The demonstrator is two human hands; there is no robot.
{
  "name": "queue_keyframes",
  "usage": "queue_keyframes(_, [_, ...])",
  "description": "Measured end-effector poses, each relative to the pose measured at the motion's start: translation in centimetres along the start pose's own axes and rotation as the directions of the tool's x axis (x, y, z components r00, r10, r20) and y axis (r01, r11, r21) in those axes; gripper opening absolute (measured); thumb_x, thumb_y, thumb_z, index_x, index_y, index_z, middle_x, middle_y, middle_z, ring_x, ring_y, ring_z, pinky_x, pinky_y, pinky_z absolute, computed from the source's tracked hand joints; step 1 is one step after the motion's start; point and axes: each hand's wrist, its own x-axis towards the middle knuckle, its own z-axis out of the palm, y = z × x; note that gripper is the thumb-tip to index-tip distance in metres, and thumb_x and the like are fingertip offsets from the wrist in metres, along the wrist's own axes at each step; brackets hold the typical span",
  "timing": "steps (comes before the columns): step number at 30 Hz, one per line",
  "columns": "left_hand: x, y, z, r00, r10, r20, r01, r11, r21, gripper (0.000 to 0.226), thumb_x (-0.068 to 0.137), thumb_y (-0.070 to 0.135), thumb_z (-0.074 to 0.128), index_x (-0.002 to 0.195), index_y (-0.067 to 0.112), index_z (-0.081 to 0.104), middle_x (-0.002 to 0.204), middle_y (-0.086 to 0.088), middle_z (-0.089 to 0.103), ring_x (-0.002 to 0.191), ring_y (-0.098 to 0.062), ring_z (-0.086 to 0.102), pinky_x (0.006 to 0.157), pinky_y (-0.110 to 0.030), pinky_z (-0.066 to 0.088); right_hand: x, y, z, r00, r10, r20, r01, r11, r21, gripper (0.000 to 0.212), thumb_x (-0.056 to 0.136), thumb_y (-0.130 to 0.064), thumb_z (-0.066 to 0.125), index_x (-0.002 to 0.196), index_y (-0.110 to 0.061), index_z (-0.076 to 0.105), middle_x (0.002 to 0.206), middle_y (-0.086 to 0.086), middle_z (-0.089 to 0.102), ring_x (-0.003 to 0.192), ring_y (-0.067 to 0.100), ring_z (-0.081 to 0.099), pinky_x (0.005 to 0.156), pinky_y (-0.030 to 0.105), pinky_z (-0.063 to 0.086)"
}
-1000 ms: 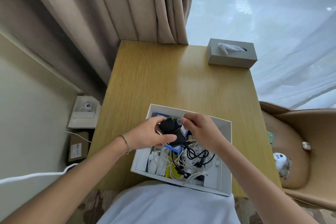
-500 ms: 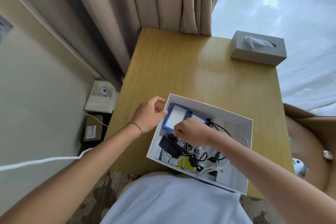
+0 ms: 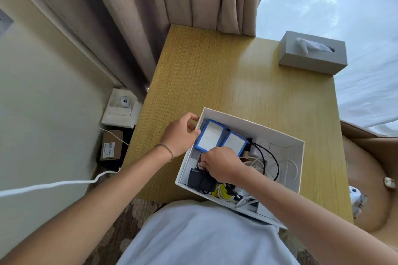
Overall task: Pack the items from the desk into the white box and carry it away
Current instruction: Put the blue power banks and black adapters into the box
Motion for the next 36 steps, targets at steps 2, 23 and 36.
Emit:
queue_keyframes(2, [-0.1,0.0,0.4,1.000,-0.006,-0.012,0.006,1.000,0.004,0.030,0.095,0.027,0.060,0.124,0.025,0.056,0.091,0.011,0.063,0.078,-0.012,0.062,0.069,-0.033,0.055,-0.5,-0.1,0.0,0.997,-0.039,-0.061,0.036,0.998,-0.047,0.040,0.107,-0.035,0.042,0.087,-0.012,0.067,0.081,0.005,0.066,0.077,0.027,0.062,0.061,0.035,0.047])
queue_keyframes(23, [-0.9,-0.2,4.3,0.988,-0.053,-0.147,0.031,0.988,-0.148,0.039,0.097,0.049,0.031,0.123,0.028,0.051,0.092,0.008,0.062,0.078,-0.008,0.059,0.059,-0.020,0.041,3.6,17.2,-8.1,0.867,0.483,0.128,-0.489,0.771,0.407,0.032,0.094,-0.006,0.051,0.118,-0.013,0.071,0.120,0.005,0.072,0.108,0.026,0.067,0.089,0.038,0.057])
queue_keyframes(36, [-0.8,-0.4,4.3,0.989,-0.066,-0.132,0.045,0.987,-0.154,0.043,0.098,0.049,0.030,0.128,0.025,0.049,0.087,0.004,0.055,0.073,-0.008,0.054,0.058,-0.020,0.036,8.0,16.0,-5.0,0.851,0.310,0.424,-0.432,0.872,0.229,0.031,0.101,-0.016,0.050,0.106,0.008,0.068,0.089,0.014,0.058,0.078,0.026,0.050,0.070,0.035,0.042])
